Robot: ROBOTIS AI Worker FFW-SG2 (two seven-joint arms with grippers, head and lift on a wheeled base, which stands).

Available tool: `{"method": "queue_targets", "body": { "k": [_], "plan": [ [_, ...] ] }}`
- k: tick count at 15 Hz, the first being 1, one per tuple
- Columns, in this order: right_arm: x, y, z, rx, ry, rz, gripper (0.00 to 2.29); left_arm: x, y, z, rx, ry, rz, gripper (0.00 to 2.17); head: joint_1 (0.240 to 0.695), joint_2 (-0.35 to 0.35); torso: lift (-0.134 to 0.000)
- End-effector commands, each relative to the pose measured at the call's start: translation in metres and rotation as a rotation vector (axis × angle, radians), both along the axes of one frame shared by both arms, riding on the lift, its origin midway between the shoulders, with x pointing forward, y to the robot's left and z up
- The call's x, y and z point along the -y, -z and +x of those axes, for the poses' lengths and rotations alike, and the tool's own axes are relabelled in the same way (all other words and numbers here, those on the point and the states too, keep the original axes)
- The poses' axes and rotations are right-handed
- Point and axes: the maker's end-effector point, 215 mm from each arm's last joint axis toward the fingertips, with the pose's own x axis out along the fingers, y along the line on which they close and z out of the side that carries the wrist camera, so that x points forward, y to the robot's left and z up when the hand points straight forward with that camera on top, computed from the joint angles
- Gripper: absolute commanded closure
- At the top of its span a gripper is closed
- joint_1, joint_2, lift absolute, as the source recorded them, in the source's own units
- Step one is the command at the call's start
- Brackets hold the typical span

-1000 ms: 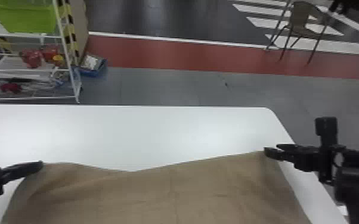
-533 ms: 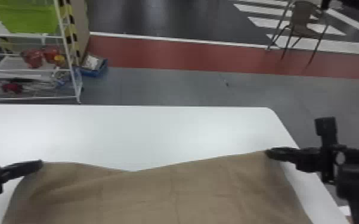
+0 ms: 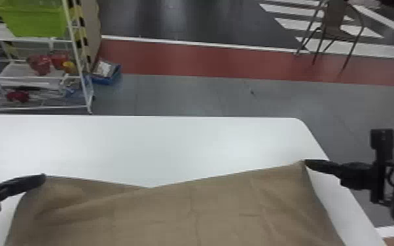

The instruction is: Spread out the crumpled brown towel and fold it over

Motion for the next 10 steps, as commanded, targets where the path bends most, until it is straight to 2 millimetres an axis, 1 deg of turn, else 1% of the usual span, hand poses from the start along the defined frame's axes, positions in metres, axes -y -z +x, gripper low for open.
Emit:
{"method": "queue_targets", "body": {
  "k": [1,3,4,5,6,7,10],
  "plan": [
    [0.003,-0.008,-0.004,0.022,0.005,0.014,1.60,-0.002,-0.005,-0.004,0.010,-0.004,-0.002,1.63,0.695,-0.205,-0.123],
    [0.008,-0.007,-0.007,0.020,0.010,0.006,1.59,-0.003,-0.008,-0.004,0.015,-0.006,-0.004,1.63,0.695,-0.211,-0.123],
    [0.008,-0.003,-0.009,0.008,0.010,-0.005,1.51,-0.002,-0.008,-0.004,0.017,-0.003,-0.004,1.63,0.695,-0.211,-0.123],
    [0.008,-0.001,-0.008,0.015,0.008,-0.022,1.14,-0.001,-0.007,-0.004,0.014,-0.001,-0.004,1.63,0.695,-0.214,-0.123],
    [0.004,0.002,-0.008,0.022,0.001,-0.044,0.46,-0.001,-0.006,-0.004,0.011,-0.001,-0.002,1.63,0.695,-0.216,-0.123],
    [0.000,0.004,-0.006,0.023,-0.009,-0.057,0.06,0.002,-0.005,-0.004,0.012,0.004,-0.001,1.63,0.695,-0.218,-0.123],
    [-0.012,0.010,0.005,0.031,-0.038,-0.132,0.07,0.004,-0.004,-0.003,0.008,0.008,0.000,1.63,0.695,-0.214,-0.123]
  ]
}}
